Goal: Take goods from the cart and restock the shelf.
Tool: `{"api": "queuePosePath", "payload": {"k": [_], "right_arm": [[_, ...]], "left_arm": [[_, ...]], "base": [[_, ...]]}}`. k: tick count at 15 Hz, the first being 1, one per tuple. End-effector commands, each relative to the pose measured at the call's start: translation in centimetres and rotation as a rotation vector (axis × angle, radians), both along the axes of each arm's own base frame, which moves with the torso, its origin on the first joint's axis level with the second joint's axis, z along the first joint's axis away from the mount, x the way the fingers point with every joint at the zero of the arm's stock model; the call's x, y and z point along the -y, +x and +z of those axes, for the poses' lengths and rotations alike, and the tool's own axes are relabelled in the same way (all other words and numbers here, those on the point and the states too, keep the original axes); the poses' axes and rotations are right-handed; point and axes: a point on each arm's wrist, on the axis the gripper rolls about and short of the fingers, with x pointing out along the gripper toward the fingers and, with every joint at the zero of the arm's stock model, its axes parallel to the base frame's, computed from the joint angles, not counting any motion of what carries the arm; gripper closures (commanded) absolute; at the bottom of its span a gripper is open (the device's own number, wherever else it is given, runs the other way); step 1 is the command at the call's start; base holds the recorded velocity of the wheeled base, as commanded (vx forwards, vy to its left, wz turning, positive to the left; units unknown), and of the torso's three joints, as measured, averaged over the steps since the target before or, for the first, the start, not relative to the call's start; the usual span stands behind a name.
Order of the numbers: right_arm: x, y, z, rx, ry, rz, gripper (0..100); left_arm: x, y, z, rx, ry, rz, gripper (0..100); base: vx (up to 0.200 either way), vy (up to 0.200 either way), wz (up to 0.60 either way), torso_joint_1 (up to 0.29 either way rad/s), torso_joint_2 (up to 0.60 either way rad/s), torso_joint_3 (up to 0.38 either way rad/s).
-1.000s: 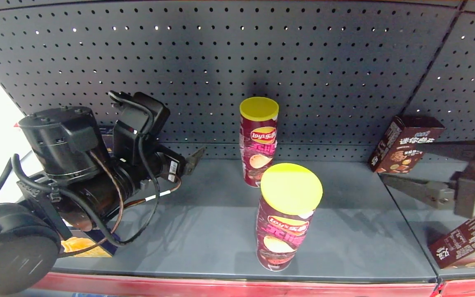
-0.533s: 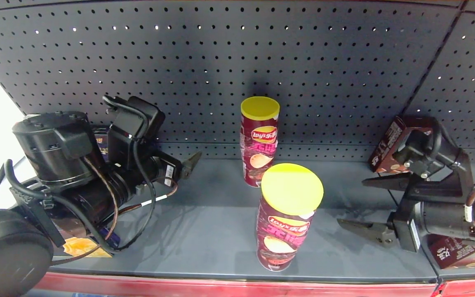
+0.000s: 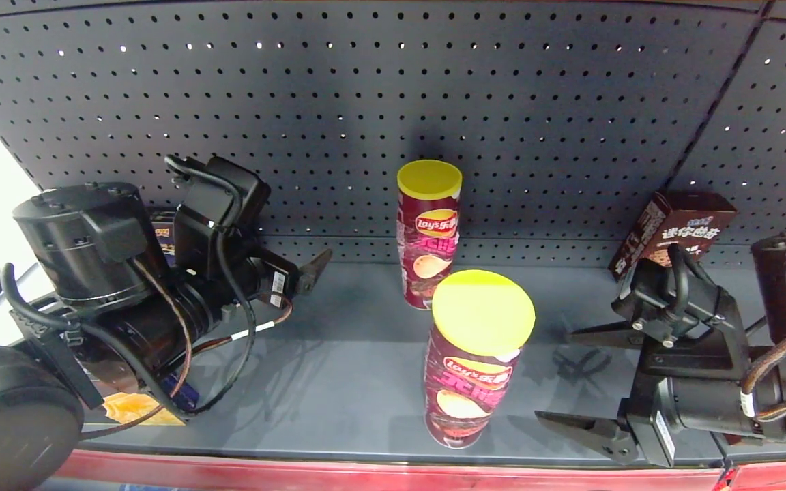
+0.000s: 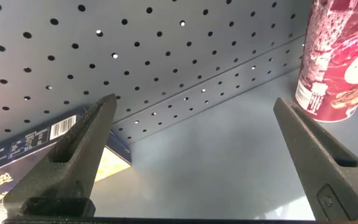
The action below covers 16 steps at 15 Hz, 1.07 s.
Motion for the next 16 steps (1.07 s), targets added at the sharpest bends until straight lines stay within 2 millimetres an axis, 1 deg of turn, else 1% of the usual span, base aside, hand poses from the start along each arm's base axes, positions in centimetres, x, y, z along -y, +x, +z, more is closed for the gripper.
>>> {"api": "queuePosePath", "payload": {"k": [1, 6, 9, 12, 16], "right_arm": [[-0.6, 0.5, -0.5, -0.018, -0.014, 0.007, 0], [-2.4, 1.7, -0.4, -0.022, -0.018, 0.038, 0], [-3.2, 2.5, -0.4, -0.025, -0.021, 0.041, 0], [-3.4, 3.0, -0.6, -0.030, -0.025, 0.035, 0], [-2.9, 3.5, -0.5, -0.021, -0.020, 0.009, 0]], "left_arm": [[0.0, 0.0, -0.1, -0.002, 0.001, 0.000, 0], [0.0, 0.1, 0.0, 0.001, 0.000, 0.000, 0], [0.0, 0.0, 0.0, -0.001, 0.001, 0.000, 0], [0.0, 0.0, 0.0, 0.000, 0.002, 0.000, 0], [0.0, 0.0, 0.0, 0.000, 0.002, 0.000, 0]], "base": [[0.000, 0.000, 0.00, 0.000, 0.00, 0.000], [0.000, 0.000, 0.00, 0.000, 0.00, 0.000], [0.000, 0.000, 0.00, 0.000, 0.00, 0.000], [0.000, 0.000, 0.00, 0.000, 0.00, 0.000], [0.000, 0.000, 0.00, 0.000, 0.00, 0.000]]}}
